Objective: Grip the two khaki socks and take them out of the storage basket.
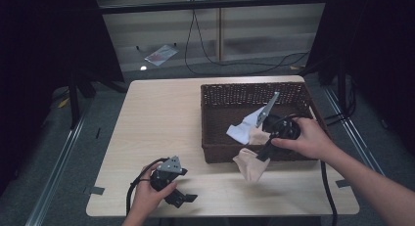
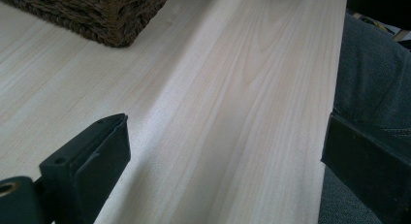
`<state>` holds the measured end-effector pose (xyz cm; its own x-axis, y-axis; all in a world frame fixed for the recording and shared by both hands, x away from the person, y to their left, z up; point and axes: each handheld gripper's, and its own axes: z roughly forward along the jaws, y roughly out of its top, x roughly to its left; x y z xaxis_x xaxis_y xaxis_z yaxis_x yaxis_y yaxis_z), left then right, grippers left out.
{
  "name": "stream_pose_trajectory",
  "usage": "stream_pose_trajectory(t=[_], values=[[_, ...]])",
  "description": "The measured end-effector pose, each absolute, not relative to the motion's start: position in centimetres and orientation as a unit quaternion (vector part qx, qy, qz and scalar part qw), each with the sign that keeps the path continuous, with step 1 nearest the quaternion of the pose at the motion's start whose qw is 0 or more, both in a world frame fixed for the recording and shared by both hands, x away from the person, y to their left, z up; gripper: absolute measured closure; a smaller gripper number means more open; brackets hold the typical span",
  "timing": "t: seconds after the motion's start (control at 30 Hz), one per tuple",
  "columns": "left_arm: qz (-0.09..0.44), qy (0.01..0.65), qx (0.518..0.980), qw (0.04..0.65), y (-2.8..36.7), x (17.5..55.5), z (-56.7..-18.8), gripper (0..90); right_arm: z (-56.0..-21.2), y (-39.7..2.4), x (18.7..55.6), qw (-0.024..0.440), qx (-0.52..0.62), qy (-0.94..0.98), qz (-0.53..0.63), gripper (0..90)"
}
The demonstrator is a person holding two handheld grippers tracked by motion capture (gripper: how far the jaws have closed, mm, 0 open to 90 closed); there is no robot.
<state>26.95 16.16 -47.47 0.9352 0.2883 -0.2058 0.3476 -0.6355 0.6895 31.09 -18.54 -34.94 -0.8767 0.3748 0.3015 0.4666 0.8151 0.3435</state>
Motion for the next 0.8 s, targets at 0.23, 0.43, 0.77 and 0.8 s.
stream_pose_trajectory(t=[0.23,0.43,0.77,0.8], values=[[-0.037,0.180,0.902,0.391,16.2,26.9,-47.5,3.2,-36.2,-18.0,31.1,0.107,-0.224,-0.949,-0.193,82.2],[-0.039,0.179,0.902,0.390,16.2,26.9,-47.5,3.1,-36.2,-18.0,31.0,0.103,-0.225,-0.951,-0.188,72.9],[-0.040,0.177,0.904,0.387,16.1,26.9,-47.5,3.1,-33.4,-20.0,32.1,0.082,-0.255,-0.935,-0.232,40.2],[-0.041,0.179,0.903,0.388,16.1,26.9,-47.5,3.1,-33.3,-20.2,32.2,0.075,-0.259,-0.934,-0.234,34.2]])
